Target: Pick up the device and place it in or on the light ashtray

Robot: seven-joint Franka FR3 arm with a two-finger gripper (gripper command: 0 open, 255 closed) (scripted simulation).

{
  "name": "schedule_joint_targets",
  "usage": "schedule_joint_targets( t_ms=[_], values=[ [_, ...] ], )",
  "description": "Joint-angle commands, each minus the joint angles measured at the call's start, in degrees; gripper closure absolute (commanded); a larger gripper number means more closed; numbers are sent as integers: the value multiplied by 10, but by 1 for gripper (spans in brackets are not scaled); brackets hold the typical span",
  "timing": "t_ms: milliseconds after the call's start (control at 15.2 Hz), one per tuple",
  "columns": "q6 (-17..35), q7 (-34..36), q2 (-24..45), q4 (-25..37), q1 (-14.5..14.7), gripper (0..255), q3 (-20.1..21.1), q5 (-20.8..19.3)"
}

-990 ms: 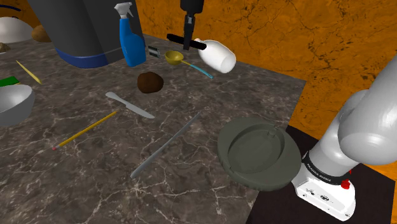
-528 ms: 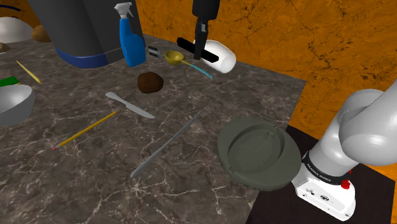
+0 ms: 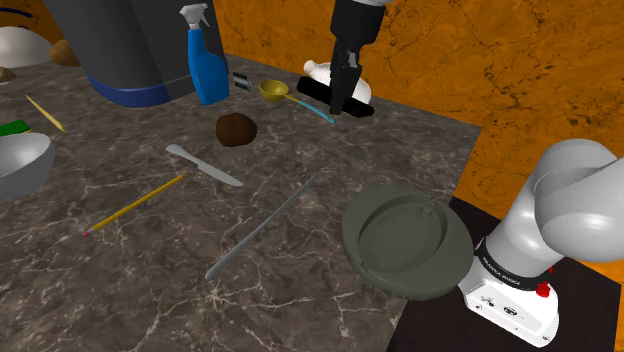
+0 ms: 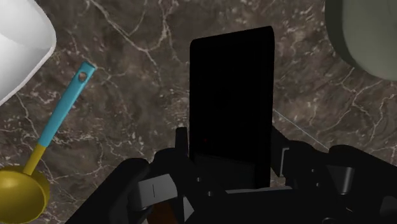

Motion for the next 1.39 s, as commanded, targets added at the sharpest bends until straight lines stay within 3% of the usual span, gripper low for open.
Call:
schedule_joint_targets(
  t_ms=[0,528,1056,1320],
  values=[
    [-6,18,-33,-26,10,255,13,9],
    [-62,91,-171,-99,56,255,65,51],
    [-133,182,-283,-127,114,255,130,108],
    [-108,181,-292,-161,120,255,138,117]
  ],
)
